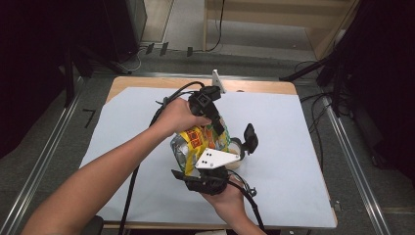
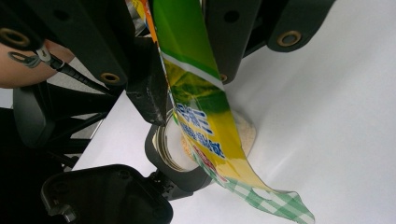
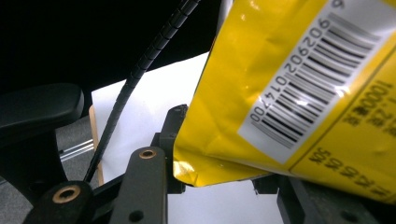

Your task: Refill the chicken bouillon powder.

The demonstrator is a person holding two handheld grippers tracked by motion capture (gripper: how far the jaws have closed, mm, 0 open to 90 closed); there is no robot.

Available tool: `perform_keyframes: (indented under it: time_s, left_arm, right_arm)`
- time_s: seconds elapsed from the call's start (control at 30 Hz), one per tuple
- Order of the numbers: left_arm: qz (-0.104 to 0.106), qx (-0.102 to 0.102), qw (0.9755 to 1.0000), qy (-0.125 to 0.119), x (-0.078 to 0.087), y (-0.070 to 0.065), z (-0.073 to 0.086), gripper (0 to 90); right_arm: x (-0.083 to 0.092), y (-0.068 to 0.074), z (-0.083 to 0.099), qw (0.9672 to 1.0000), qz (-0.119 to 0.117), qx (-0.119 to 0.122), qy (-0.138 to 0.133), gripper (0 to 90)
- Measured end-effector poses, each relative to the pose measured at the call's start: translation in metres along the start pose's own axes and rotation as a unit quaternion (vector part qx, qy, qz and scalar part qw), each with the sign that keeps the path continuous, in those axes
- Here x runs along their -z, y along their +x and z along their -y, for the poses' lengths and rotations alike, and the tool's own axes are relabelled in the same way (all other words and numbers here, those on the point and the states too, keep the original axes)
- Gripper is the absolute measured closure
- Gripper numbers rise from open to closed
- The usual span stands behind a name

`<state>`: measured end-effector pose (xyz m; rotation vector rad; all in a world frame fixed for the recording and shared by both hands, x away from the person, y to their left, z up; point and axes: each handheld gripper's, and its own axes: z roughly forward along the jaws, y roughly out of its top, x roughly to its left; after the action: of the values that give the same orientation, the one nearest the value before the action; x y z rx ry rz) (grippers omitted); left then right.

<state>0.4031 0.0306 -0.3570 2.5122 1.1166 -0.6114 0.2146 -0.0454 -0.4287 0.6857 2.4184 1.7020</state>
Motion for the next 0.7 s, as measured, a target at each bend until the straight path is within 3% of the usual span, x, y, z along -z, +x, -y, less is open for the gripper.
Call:
perform_keyframes:
  time_s: [0.7]
  left_arm:
    - [0.002,-0.002,1.0,0.0,-0.0006,-0.002,-0.0008,78.9]
  right_arm:
    - [-0.0002,0.0007,0.0003,1.0,0.003,0.003,0.003,65.9]
